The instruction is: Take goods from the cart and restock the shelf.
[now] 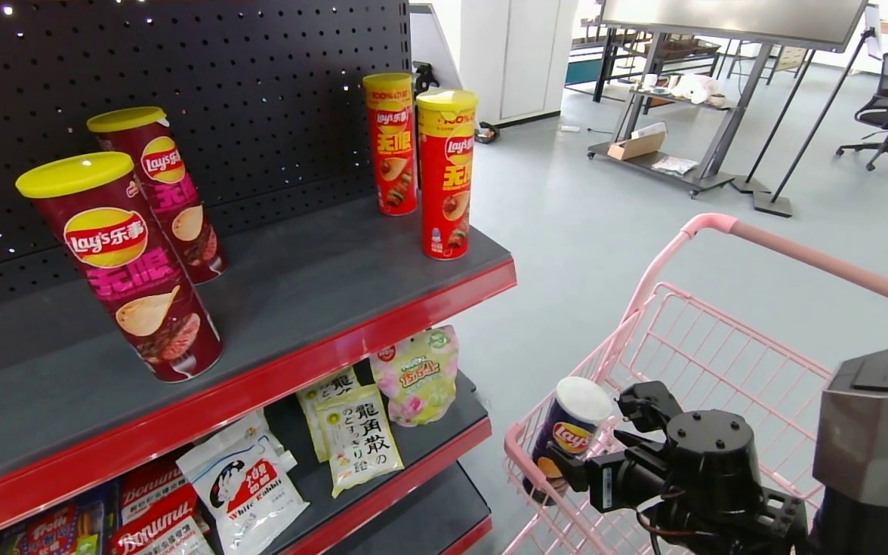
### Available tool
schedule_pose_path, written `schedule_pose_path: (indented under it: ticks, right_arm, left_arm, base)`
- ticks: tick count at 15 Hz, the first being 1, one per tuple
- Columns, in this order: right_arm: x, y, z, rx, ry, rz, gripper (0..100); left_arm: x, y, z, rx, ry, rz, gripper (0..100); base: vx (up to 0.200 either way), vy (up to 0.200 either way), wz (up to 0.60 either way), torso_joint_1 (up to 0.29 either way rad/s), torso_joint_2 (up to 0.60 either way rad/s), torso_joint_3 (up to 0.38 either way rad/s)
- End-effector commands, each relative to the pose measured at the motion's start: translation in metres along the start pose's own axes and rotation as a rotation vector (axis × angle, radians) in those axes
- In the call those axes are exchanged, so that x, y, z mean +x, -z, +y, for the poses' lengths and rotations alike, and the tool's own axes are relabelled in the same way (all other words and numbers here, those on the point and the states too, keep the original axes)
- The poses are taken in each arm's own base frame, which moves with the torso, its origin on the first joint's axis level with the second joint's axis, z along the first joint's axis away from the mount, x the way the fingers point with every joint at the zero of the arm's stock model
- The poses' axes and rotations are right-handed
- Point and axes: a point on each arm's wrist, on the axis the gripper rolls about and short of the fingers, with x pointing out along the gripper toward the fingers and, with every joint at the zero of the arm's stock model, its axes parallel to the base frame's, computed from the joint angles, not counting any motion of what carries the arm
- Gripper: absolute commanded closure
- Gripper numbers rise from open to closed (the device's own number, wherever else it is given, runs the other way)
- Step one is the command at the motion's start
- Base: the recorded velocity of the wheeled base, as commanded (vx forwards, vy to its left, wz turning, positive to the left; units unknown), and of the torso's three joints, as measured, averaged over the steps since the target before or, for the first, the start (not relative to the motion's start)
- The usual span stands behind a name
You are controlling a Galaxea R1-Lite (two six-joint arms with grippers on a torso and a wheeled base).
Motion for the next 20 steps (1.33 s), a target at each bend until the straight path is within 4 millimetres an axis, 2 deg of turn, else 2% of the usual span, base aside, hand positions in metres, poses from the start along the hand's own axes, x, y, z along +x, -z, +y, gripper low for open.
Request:
schedule_pose_path:
  ticks: [1,4,15,20]
  right_arm:
    - [0.009,0.012,-0.005,-0.006,0.025,0.047,0]
    - [0.015,0.014,-0.006,-0.004,0.045,0.017,0]
    - [0.038,-0.004,-0.004,0.004,0.033,-0.091,0]
    - [0.038,-0.004,-0.004,0.001,0.002,-0.083,0]
  left_arm:
    - [0.0,0.0,0.0,0.0,0.0,0.001,0]
    - [0.0,0.0,0.0,0.0,0.0,0.001,0]
    - [0.0,0.0,0.0,0.0,0.0,0.001,0]
    - [0.0,0.0,0.0,0.0,0.0,0.001,0]
  base:
    - [0.0,0.0,0.0,0.0,0.0,0.0]
    - [0.0,0.0,0.0,0.0,0.0,0.0]
    - [0.0,0.0,0.0,0.0,0.0,0.0]
    - [0.0,0.0,0.0,0.0,0.0,0.0]
